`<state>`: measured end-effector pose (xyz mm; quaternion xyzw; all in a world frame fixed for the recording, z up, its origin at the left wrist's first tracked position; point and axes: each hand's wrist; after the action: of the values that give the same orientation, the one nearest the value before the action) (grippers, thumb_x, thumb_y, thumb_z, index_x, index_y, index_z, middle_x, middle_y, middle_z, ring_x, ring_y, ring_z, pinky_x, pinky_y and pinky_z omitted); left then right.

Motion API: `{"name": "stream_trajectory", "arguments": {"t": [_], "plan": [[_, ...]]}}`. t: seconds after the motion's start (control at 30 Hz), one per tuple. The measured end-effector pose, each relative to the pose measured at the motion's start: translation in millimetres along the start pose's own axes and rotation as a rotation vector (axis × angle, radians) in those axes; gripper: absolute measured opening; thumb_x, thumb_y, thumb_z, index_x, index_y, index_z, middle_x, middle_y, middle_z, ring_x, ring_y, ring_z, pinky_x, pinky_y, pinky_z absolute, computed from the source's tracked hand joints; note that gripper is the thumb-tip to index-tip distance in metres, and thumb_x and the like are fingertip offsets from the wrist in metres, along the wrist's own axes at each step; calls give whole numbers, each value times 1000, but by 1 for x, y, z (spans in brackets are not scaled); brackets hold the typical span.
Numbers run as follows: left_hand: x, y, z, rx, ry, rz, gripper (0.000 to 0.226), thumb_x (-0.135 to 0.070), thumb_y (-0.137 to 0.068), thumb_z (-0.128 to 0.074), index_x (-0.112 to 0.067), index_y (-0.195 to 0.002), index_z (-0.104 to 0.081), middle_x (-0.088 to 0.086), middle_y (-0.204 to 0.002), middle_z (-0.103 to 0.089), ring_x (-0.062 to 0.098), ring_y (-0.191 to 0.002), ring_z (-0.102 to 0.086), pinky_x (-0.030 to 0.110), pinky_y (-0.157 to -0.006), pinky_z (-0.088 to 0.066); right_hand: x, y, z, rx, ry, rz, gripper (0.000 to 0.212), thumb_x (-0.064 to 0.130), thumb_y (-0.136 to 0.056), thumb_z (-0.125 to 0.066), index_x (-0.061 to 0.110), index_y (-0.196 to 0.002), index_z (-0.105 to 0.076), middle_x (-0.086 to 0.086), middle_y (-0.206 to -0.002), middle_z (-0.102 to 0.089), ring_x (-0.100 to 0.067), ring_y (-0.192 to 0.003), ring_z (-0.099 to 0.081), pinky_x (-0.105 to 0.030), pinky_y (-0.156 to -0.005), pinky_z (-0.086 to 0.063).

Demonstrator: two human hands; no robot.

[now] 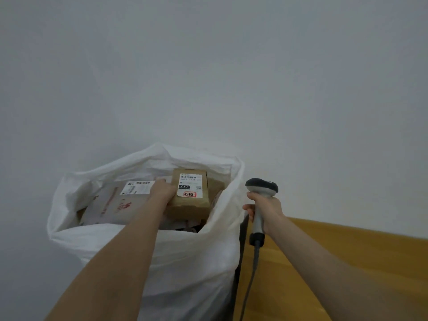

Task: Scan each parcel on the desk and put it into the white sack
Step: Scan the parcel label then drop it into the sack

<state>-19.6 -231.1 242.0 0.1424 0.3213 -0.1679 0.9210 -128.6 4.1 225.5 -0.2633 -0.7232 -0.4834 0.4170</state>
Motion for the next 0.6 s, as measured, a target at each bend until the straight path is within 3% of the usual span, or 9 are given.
{"name": "stream_trajectory", "arguments": {"t": [0.1,0.23,0.4,0.6], "plan": [[-32,0,-15,-97,-177,-226,45,-15,-93,-49,-12,-138,-44,18,-134,-47,31,-115,-49,38,-90,-45,0,-1,10,-29,-40,-13,17,14,-88,-68,4,-94,-55,-17,-74,-66,-17,-48,-52,-26,-47,-46],[-101,27,-60,-74,-216,-523,40,-16,-93,-49,-16,-133,-49,14,-136,-43,30,-124,-41,39,-98,-40,1,1,48,-96,-84,-17,17,16,-88,-67,5,-95,-56,-14,-68,-64,-17,-48,-51,-28,-51,-45],[-171,99,-160,175,-279,-783,41,-21,-94,-50,-18,-135,-47,10,-136,-43,27,-125,-41,38,-97,-41,5,5,139,-266,-136,-12,14,15,-89,-65,4,-92,-57,-10,-61,-59,-16,-46,-50,-27,-48,-44],[-218,208,-295,482,-392,-893,45,-21,-94,-51,-18,-138,-44,10,-138,-41,26,-126,-40,36,-95,-42,2,14,292,-512,-191,-17,15,15,-91,-64,1,-95,-61,-10,-59,-58,-18,-44,-48,-28,-45,-40]]}}
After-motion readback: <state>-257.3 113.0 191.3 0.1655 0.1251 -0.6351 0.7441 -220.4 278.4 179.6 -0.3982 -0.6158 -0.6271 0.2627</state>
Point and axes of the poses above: each hand's wrist, its own y-axis away from the middle knuckle, its own z-axis out of the back of the hand, x = y × z
